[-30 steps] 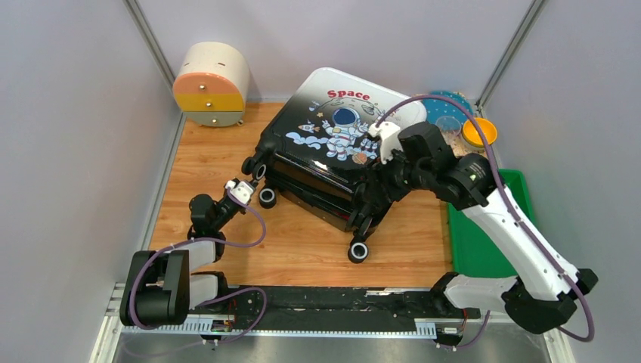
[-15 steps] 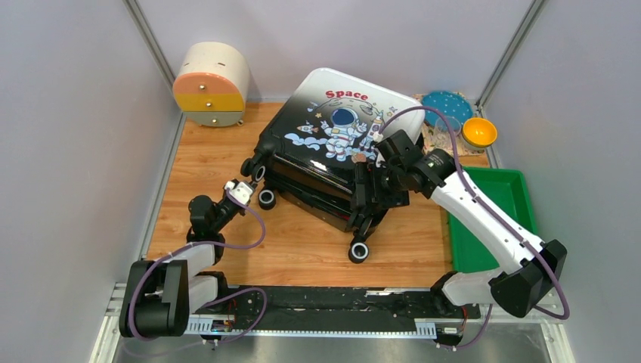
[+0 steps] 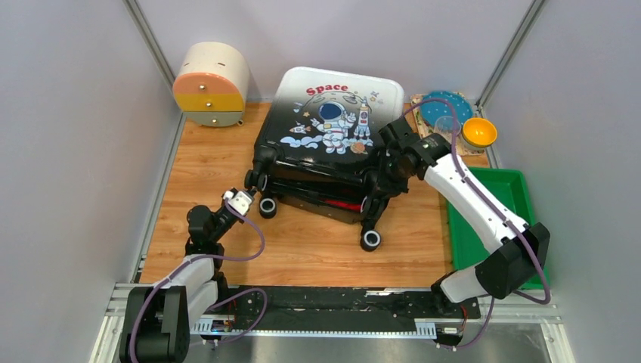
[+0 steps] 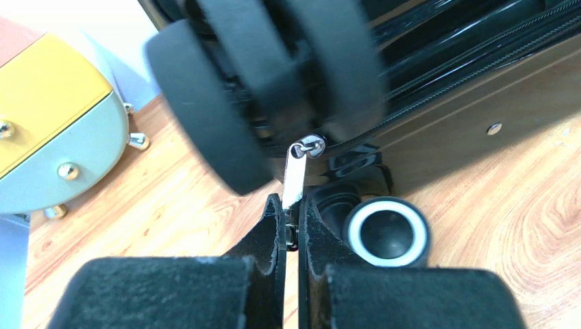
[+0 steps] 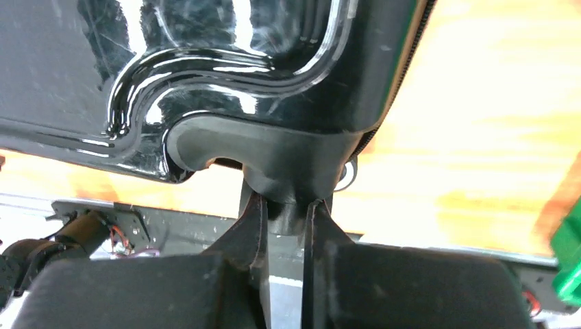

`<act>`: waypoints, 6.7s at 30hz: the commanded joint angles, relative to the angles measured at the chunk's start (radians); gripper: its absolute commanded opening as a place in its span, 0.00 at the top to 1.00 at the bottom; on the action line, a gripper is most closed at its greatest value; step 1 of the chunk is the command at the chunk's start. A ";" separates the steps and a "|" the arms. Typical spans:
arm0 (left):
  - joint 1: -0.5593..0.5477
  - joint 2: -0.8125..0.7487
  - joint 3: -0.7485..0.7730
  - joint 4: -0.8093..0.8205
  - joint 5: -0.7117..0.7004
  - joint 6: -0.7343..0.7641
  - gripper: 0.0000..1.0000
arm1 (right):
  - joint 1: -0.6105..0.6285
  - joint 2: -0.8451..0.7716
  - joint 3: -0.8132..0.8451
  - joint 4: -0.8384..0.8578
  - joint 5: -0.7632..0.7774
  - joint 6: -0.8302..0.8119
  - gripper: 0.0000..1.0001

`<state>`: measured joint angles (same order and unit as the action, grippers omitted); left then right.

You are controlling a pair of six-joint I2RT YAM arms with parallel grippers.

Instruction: Open, take out, and arrange the luggage

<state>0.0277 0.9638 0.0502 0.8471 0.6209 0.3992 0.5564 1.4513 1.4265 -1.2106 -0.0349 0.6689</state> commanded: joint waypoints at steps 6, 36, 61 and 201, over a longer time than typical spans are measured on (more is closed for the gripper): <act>-0.008 -0.027 -0.013 0.033 -0.035 -0.046 1.00 | -0.181 0.057 0.066 0.131 -0.063 -0.400 0.95; 0.023 0.018 0.020 0.079 -0.073 -0.086 1.00 | -0.326 -0.019 -0.087 -0.018 -0.264 -0.641 1.00; 0.031 0.657 0.533 0.303 -0.073 -0.141 1.00 | -0.472 -0.002 -0.115 -0.115 -0.422 -0.870 1.00; 0.003 0.306 1.016 -1.587 -0.322 0.084 1.00 | -0.710 0.058 0.066 0.381 -0.559 -0.894 0.20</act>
<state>-0.1040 1.3380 1.1240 -0.5922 0.3794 0.2508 -0.1444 1.5261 1.4288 -0.8558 -0.5991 -0.1890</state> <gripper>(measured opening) 0.611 0.799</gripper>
